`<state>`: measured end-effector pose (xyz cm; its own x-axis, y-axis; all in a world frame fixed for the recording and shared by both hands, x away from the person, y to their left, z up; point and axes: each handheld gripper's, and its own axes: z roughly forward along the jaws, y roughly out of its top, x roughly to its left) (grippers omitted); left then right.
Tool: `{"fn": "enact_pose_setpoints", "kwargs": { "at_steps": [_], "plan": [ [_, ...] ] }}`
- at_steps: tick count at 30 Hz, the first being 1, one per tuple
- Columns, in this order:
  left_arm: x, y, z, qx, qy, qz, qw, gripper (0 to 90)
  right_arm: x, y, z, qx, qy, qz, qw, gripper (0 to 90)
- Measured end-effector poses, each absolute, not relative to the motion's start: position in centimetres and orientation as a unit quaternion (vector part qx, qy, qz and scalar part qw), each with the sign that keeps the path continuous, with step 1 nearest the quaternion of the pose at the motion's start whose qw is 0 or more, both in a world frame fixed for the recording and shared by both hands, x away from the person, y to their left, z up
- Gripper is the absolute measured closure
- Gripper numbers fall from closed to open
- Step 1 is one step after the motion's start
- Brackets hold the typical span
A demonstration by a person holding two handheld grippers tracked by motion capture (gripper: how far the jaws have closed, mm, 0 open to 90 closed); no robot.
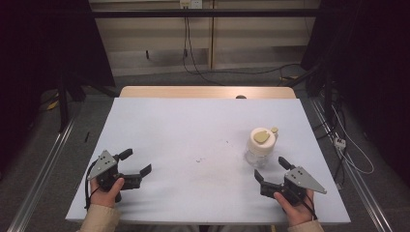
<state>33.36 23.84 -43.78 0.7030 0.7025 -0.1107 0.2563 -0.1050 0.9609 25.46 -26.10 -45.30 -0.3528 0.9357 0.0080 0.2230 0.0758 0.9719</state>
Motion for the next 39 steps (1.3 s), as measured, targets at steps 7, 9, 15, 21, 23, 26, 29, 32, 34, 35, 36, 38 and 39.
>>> {"fn": "enact_pose_setpoints", "kwargs": {
  "at_steps": [7, 9, 15, 21, 23, 26, 29, 32, 34, 35, 36, 38, 39],
  "plan": [
    [33.3, 23.9, -43.7, 0.717, 0.332, 0.196, 0.581, 3.9, 25.7, -26.2, -45.2, 0.450, 0.644, 0.509, 0.352, 5.3],
    [33.4, 23.9, -43.8, 0.718, 0.332, 0.195, 0.580, 3.9, 25.9, -26.2, -45.2, 0.449, 0.645, 0.509, 0.352, 5.5],
    [33.4, 23.8, -43.7, 0.717, 0.331, 0.194, 0.582, 3.9, 26.2, -26.3, -45.3, 0.452, 0.645, 0.506, 0.352, 5.7],
    [33.3, 23.9, -43.8, 0.718, 0.331, 0.194, 0.581, 3.9, 26.6, -26.3, -45.2, 0.453, 0.645, 0.507, 0.350, 5.8],
    [33.3, 24.0, -43.7, 0.716, 0.332, 0.195, 0.582, 3.9, 26.8, -26.3, -45.3, 0.453, 0.646, 0.505, 0.351, 5.8],
    [33.3, 23.9, -43.7, 0.716, 0.332, 0.195, 0.582, 3.9, 27.2, -26.3, -45.3, 0.453, 0.647, 0.503, 0.351, 5.7],
    [33.4, 23.9, -43.8, 0.719, 0.330, 0.196, 0.580, 3.9, 27.6, -26.4, -45.3, 0.455, 0.646, 0.503, 0.350, 5.2],
    [33.3, 23.8, -43.8, 0.719, 0.331, 0.194, 0.580, 3.9, 28.0, -26.4, -45.3, 0.456, 0.647, 0.500, 0.350, 5.1],
    [33.3, 23.8, -43.8, 0.720, 0.329, 0.194, 0.579, 3.9, 28.2, -26.4, -45.2, 0.457, 0.645, 0.502, 0.350, 5.0],
    [33.4, 23.8, -43.8, 0.721, 0.329, 0.193, 0.579, 3.9, 28.3, -26.5, -45.2, 0.457, 0.645, 0.503, 0.350, 4.9],
    [33.4, 23.7, -43.8, 0.721, 0.329, 0.193, 0.579, 3.9, 28.4, -26.5, -45.2, 0.458, 0.645, 0.503, 0.349, 4.7],
    [33.4, 23.7, -43.8, 0.721, 0.329, 0.192, 0.579, 3.9, 28.7, -26.6, -45.3, 0.457, 0.646, 0.504, 0.346, 4.7],
    [33.4, 23.7, -43.8, 0.722, 0.329, 0.192, 0.578, 3.9, 28.9, -26.6, -45.2, 0.457, 0.646, 0.504, 0.347, 4.7]
  ]
}}
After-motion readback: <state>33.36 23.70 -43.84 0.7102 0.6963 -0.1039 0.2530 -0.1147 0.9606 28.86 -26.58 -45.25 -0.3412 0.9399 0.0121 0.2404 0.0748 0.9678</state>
